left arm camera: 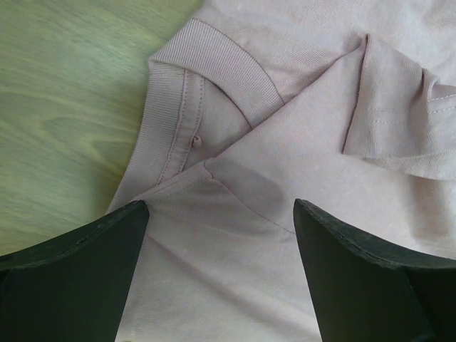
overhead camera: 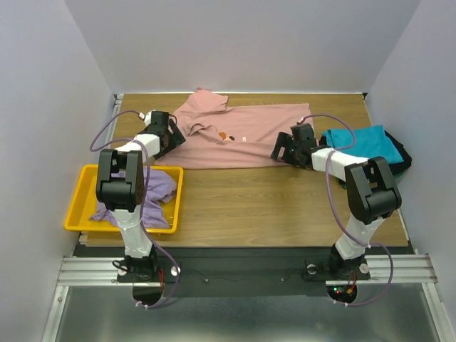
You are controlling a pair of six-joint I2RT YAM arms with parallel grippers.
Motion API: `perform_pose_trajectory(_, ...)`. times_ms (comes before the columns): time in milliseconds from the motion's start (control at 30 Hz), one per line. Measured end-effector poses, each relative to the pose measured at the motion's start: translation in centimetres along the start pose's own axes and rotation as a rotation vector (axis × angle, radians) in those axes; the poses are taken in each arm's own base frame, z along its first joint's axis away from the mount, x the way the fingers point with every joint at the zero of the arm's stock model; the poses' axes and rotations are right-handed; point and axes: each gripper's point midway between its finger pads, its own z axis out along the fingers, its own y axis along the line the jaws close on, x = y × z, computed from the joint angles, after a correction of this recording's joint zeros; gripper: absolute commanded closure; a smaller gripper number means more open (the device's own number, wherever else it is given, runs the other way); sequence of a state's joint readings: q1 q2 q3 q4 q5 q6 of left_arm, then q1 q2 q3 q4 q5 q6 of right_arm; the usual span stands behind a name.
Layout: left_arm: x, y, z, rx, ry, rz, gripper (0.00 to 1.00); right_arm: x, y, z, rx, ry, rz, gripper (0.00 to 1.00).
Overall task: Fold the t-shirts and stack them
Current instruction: Fold the tshirt
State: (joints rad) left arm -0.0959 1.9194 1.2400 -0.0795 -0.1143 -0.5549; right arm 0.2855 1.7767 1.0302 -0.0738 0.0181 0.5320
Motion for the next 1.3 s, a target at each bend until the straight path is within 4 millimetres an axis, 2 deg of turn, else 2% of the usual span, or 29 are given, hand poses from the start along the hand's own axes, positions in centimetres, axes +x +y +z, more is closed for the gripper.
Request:
perform_pose_trajectory(167,-1.0,2.8,-0.2,-0.076,-0.005,-0.057,0.03,1.3,1.8,-0.5,-0.044,0.036,-0.016,0.00)
perform_pose_trajectory(300,-1.4,5.8,-0.7,-0.170,0.000,-0.090,0.03,1.9,2.1,-1.7,-0.035,0.059,-0.026,0.00)
perform_pose_trajectory(467,-1.9,7.0,-1.4,-0.201,0.002,-0.096,0.03,-0.4,2.1,-4.3,-0.012,-0.025,-0.028,0.00)
perform_pose_trajectory(600,-2.2,6.8,-2.3,-0.187,0.002,-0.086,0.03,-2.2,2.0,-4.7,0.009,-0.067,-0.034,0.00)
perform_pose_trajectory(767,-3.9,5.3,-3.4,-0.137,-0.021,-0.074,0.03,-3.7,2.1,-2.4,0.028,-0.063,-0.048,0.00)
perform_pose_trajectory(900,-5.3,3.1,-3.9,-0.071,-0.048,-0.047,0.03,-3.2,0.4,-0.3,0.094,-0.041,-0.052,0.00)
perform_pose_trajectory(1033,-4.0,1.3,-3.7,-0.033,-0.025,-0.001,0.03,-2.3,-2.2,1.1,0.175,-0.012,-0.040,0.00)
perform_pose_trajectory(1133,-2.3,0.7,-2.4,-0.025,0.012,0.023,0.03,-3.3,-3.2,1.7,0.205,-0.032,-0.025,0.00)
perform_pose_trajectory(1233,-0.2,1.8,-0.2,-0.062,0.072,0.033,0.03,-4.6,-3.9,2.5,0.222,-0.055,-0.007,0.00)
perform_pose_trajectory(1300,-0.8,1.5,0.1,-0.061,0.056,0.035,0.03,-5.7,-4.4,3.0,0.229,-0.072,0.004,0.00)
